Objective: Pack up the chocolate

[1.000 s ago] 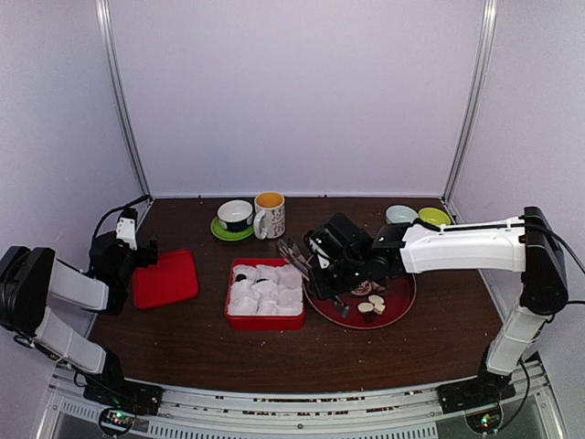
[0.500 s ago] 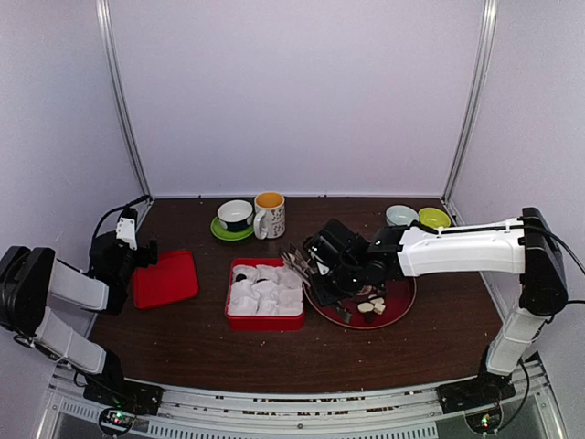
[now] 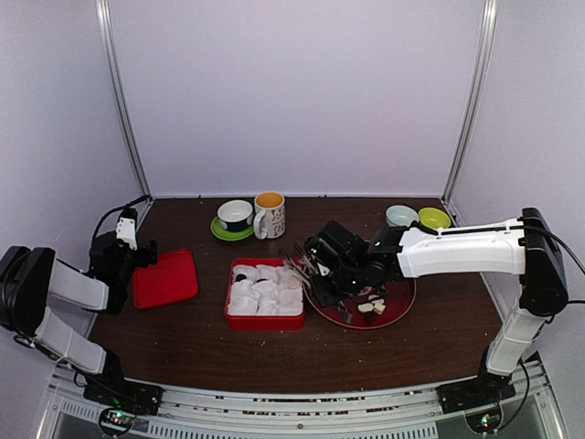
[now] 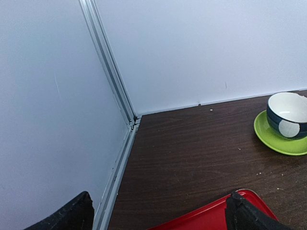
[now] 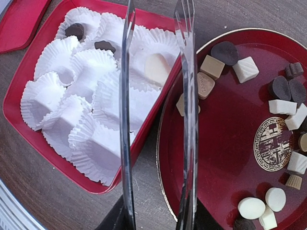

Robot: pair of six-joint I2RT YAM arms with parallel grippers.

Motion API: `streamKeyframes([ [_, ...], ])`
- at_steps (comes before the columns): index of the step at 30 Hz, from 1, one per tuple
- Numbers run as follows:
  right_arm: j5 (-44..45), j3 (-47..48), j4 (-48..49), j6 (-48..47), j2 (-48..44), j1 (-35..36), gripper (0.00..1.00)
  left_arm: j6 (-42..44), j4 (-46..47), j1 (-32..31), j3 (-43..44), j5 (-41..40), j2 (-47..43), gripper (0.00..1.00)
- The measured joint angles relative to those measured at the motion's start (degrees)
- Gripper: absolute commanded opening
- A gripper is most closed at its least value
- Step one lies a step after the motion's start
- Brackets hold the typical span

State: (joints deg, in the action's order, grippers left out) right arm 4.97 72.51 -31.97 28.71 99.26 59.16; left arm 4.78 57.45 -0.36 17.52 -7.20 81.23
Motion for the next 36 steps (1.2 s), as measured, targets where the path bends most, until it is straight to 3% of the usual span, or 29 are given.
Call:
streamKeyframes([
  [7, 1.55, -0.79, -0.57, 0.31, -2.1, 0.02, 0.35, 0.0, 0.0, 0.0, 0.0, 0.0, 0.0, 0.98],
  [22, 7.54, -11.89, -7.85, 4.63, -20.35, -1.49, 0.36, 0.0, 0.0, 0.0, 0.0, 0.0, 0.0, 0.98],
  [29, 6.4, -20.35, -9.66, 7.28, -25.57, -3.48, 0.38, 0.0, 0.0, 0.0, 0.0, 0.0, 0.0, 0.98],
  [36, 2.86, -23.02, -9.51, 9.29, -25.97, -4.44, 0.38, 0.0, 0.0, 0.0, 0.0, 0.0, 0.0, 0.98],
])
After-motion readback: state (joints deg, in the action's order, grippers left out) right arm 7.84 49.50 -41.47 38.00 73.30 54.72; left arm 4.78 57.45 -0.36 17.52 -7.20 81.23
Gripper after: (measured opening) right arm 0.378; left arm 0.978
